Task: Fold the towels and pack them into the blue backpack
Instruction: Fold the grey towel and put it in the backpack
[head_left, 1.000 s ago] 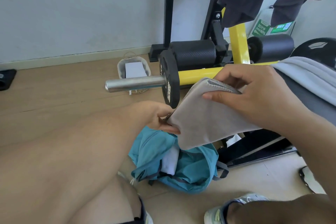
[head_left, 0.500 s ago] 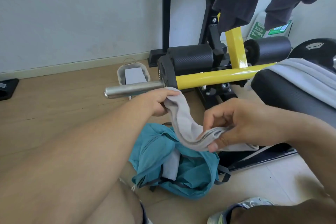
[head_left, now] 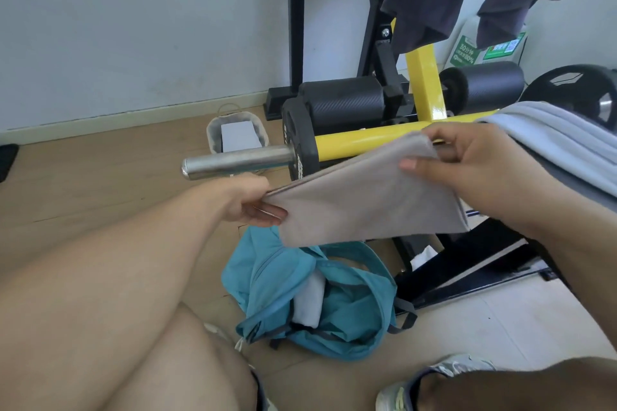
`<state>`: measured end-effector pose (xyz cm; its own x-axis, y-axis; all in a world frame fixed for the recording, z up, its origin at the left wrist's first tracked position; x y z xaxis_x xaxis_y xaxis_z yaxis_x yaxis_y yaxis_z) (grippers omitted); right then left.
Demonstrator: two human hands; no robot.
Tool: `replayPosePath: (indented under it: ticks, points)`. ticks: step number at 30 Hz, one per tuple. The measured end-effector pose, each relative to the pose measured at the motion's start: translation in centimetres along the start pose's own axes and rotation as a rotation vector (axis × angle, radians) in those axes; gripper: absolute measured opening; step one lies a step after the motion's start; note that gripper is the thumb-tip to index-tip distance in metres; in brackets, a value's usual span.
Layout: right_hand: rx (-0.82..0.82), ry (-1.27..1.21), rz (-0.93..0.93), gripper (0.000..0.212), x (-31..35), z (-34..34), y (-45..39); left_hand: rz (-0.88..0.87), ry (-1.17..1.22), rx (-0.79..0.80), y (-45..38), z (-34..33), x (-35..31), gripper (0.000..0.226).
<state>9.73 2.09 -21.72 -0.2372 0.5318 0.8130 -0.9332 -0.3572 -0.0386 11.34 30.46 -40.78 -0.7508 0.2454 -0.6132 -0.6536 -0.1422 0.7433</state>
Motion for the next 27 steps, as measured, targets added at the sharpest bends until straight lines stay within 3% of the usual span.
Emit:
replayPosePath:
  ticks: [4, 7, 9, 12, 13, 15, 18, 22, 24, 27]
  points:
    - [-0.266, -0.124, -0.190, 0.007, -4.2, 3.0, -1.2, -0.107, 0.160, 0.175, 0.5, -0.8, -1.2, 0.040]
    - [-0.356, -0.124, -0.292, 0.006, -7.2, 4.8, -1.9, -0.190, 0.182, 0.318, 1.0, -1.4, -2.0, 0.087]
    - [-0.366, -0.100, -0.360, 0.008, -9.2, 5.4, -2.1, -0.294, 0.026, 0.292, 1.1, -1.6, -2.6, 0.082]
    - [-0.273, -0.001, -0.477, 0.011, -11.5, 5.0, -2.1, -0.498, -0.224, -0.017, 2.1, -0.6, -4.7, 0.026]
    - [-0.241, 0.030, -0.505, 0.014, -11.8, 4.7, -2.1, -0.548, -0.222, -0.098, 2.7, -0.2, -5.6, 0.017]
    - [-0.153, 0.071, -0.544, 0.019, -12.0, 3.7, -2.0, -0.570, -0.079, -0.114, 3.3, 0.1, -6.6, 0.021]
    - [0.113, 0.205, -0.594, 0.023, -11.9, 0.8, -1.5, -0.546, 0.033, -0.028, 4.6, -1.0, -7.0, 0.059]
    - [0.388, 0.497, -0.488, 0.033, -11.3, -2.4, -1.5, -0.684, -0.168, -0.005, 7.5, -3.4, -8.5, 0.031]
    - [0.374, 0.469, -0.333, 0.040, -9.2, -3.3, -2.2, -0.741, -0.270, -0.003, 8.6, -4.7, -9.0, 0.041]
    - [0.250, 0.163, -0.086, 0.032, -4.4, -4.0, -2.6, -0.778, -0.246, 0.054, 9.8, -6.5, -9.1, 0.035]
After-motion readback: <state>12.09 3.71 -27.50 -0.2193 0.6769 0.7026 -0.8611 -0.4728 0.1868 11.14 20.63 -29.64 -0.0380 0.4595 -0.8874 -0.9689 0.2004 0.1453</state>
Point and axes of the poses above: each hand's wrist, its own y-axis away from the middle knuckle, its own z-axis out of the back of the hand, x = y × z, the point moved 8 cm from there along -y, towards the middle knuckle
